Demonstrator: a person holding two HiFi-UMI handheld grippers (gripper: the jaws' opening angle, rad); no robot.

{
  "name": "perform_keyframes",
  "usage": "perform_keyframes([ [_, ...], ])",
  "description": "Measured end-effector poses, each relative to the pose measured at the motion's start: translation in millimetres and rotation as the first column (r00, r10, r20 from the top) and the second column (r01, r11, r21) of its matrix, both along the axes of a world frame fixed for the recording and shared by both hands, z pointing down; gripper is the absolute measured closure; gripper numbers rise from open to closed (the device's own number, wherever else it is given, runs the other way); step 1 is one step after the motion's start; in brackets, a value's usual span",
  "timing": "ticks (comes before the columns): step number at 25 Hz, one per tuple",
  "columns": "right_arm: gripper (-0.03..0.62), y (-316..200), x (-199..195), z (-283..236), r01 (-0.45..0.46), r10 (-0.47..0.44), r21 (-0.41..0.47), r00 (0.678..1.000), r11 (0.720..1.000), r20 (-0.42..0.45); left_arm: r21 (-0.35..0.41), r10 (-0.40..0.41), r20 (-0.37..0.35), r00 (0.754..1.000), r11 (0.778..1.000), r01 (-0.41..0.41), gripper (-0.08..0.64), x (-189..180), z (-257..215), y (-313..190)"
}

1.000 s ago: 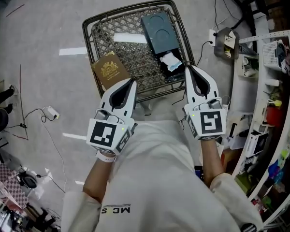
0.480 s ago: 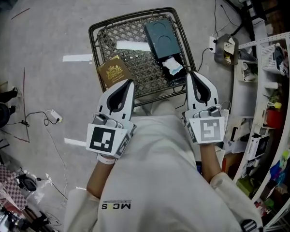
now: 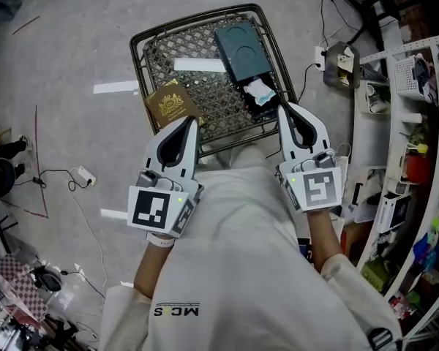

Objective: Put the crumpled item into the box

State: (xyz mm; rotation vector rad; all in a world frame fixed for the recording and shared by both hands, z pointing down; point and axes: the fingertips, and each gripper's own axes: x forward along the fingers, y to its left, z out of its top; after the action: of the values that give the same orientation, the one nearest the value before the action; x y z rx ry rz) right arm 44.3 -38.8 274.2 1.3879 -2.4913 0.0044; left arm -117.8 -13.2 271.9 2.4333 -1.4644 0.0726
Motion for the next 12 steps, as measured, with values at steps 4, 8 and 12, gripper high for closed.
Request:
perform_keyframes([
  [4,0.577,0.9,-3.7,-2.6,0.023,-0.023,0.003,1.000,1.000,-0.015,-0.006,-0.004,-0.004,1.000,1.000,0.004,0.535,-1.6,2.8,0.5],
  [8,0.577,0.8,-4.0,-5.1,0.015,-0.015,-0.015,1.000,1.000,0.000,-0.002,-0.003,-0.003,1.000,1.000,0.003,0.535,0.9,-1.7,1.2],
  [12,0.577,1.6,-8.1,-3.1,0.030,-0.030,-0.013,1.000,0.999,-0.003,0.006,-0.004,-0.005,1.000,1.000,0.004,0.535,0.1,-3.3,1.0],
])
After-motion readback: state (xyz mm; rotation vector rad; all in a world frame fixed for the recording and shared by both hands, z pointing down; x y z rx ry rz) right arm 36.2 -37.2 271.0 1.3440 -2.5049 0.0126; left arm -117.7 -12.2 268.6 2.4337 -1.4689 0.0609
